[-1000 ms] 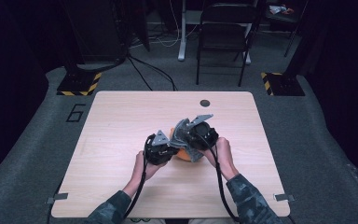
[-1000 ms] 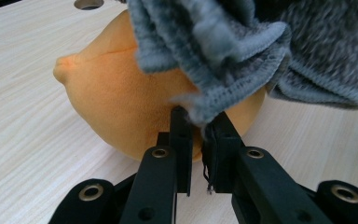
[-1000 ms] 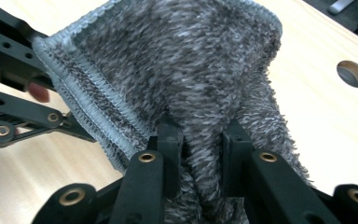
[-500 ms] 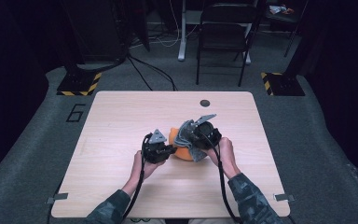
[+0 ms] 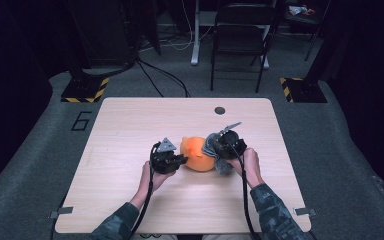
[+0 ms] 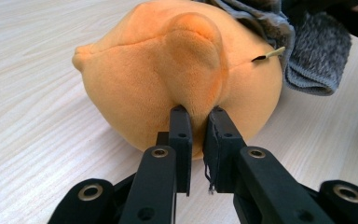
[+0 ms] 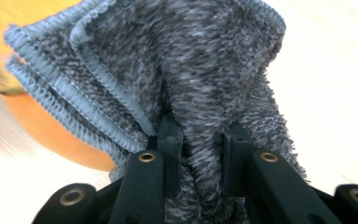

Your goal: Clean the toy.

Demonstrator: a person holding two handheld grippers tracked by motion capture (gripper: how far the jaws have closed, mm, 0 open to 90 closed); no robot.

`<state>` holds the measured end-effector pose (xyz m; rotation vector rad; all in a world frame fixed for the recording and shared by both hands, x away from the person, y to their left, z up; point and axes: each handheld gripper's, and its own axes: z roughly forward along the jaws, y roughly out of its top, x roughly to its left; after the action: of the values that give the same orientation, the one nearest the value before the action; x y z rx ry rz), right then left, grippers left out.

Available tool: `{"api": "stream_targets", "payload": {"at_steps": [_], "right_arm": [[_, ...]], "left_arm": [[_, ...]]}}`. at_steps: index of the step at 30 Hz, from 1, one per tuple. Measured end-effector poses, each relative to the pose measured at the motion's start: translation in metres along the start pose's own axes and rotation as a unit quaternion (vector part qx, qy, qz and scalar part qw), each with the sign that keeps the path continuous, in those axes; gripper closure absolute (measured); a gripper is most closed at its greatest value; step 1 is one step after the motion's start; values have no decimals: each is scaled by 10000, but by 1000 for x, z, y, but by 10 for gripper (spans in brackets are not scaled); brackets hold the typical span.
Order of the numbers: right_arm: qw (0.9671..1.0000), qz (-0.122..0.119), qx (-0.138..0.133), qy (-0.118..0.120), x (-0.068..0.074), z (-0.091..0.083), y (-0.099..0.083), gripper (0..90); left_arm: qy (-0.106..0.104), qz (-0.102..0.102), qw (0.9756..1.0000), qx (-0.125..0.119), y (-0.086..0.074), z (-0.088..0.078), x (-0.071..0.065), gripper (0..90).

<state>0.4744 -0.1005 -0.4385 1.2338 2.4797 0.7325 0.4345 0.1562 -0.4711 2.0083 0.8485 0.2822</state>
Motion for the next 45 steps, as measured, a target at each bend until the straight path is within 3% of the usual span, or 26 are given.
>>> {"api": "stream_targets", "payload": {"at_steps": [12, 15, 18, 19, 21, 22, 24, 28, 30, 33, 40, 45], "right_arm": [[9987, 332, 362, -99, -17, 25, -13, 737], [9991, 289, 282, -129, -20, 19, -11, 737], [9996, 259, 91, -13, -20, 1, -4, 737], [9997, 235, -48, -61, -17, -6, -1, 737], [9991, 75, -412, 99, -6, -26, 8, 737], [9991, 75, -412, 99, -6, -26, 8, 737], [9981, -62, -572, 222, 7, -35, 14, 737], [9950, -514, -826, 248, 38, -43, 23, 734], [9939, -675, -842, 246, 49, -41, 25, 734], [9938, -848, -696, 189, 56, -30, 25, 737], [9949, -809, -606, 64, 45, -23, 21, 739], [9975, -570, -403, 70, 31, -19, 17, 740]], "left_arm": [[26, -157, 9999, 17, -2, 1, 4, 816], [70, -102, 9999, 32, -3, 1, 7, 816], [37, -203, 9998, 11, -4, 3, 7, 815], [44, -160, 9999, 20, -3, 2, 7, 815], [44, -143, 9999, 1, -3, 3, 5, 815], [48, -102, 9999, 6, -3, 2, 5, 815], [-16, -81, 10000, -14, -2, 3, 1, 816], [-79, 80, 9999, -24, 0, 3, -8, 816], [-107, 131, 9998, -39, 1, 3, -10, 816], [-94, 146, 9998, 2, 1, 3, -9, 816], [-101, 102, 9999, 9, 0, 3, -6, 816], [-96, 39, 9999, -26, -1, 4, -5, 816]]}}
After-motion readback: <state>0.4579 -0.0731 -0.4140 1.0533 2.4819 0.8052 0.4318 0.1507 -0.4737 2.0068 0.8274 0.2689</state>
